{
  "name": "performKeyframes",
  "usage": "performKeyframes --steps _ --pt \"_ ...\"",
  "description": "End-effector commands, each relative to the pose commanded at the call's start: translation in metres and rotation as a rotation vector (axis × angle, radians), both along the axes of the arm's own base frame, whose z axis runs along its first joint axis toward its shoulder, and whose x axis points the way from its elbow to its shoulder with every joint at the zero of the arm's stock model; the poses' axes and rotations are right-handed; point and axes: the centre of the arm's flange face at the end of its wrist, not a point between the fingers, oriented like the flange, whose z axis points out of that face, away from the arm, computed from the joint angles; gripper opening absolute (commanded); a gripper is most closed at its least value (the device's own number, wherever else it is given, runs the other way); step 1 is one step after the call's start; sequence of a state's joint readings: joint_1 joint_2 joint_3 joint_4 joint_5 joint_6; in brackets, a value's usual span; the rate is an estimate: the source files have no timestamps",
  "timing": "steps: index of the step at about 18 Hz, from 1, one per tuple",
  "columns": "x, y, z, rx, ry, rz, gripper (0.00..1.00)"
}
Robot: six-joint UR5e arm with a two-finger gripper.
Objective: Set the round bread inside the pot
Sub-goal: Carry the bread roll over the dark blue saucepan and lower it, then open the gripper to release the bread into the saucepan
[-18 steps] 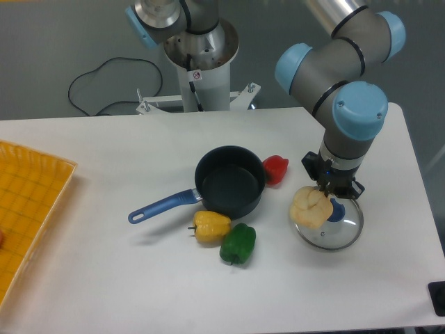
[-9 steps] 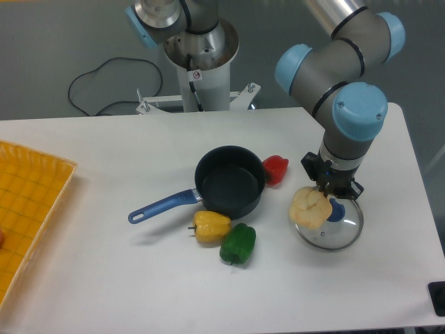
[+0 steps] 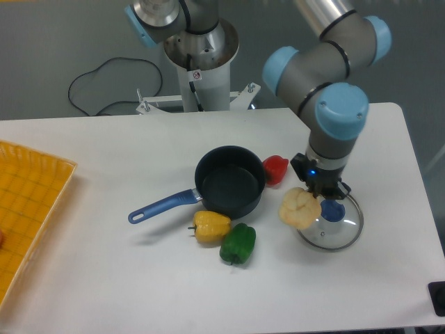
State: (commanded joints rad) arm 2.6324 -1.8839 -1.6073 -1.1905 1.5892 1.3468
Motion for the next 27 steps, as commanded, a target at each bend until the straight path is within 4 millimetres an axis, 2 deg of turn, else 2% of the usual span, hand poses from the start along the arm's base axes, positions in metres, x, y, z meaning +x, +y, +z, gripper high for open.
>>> performKeyframes --steps 3,7,11,15,21,24,26,27 --pt "0.043 -0.009 -0.005 -0.010 -0.017 -0.022 0.00" --pt "0.096 -0.010 -0.007 -0.025 -0.026 -0.067 0.00" --pt "0.125 -0.017 -0.016 -0.046 -0.042 -0.091 0.00" --pt "0.134 -0.019 -0.032 -0.083 -0.025 -0.104 0.05" --pt "0.131 -0.016 -0.045 -0.079 -0.018 -0.104 0.08" --pt "0.130 -0.015 -0.046 -0.081 -0.019 -0.104 0.23" --pt "0.128 -0.014 -0.046 -0.079 -0.018 -0.104 0.45" --pt "0.128 -0.013 -0.046 -0.079 -0.016 -0.106 0.52"
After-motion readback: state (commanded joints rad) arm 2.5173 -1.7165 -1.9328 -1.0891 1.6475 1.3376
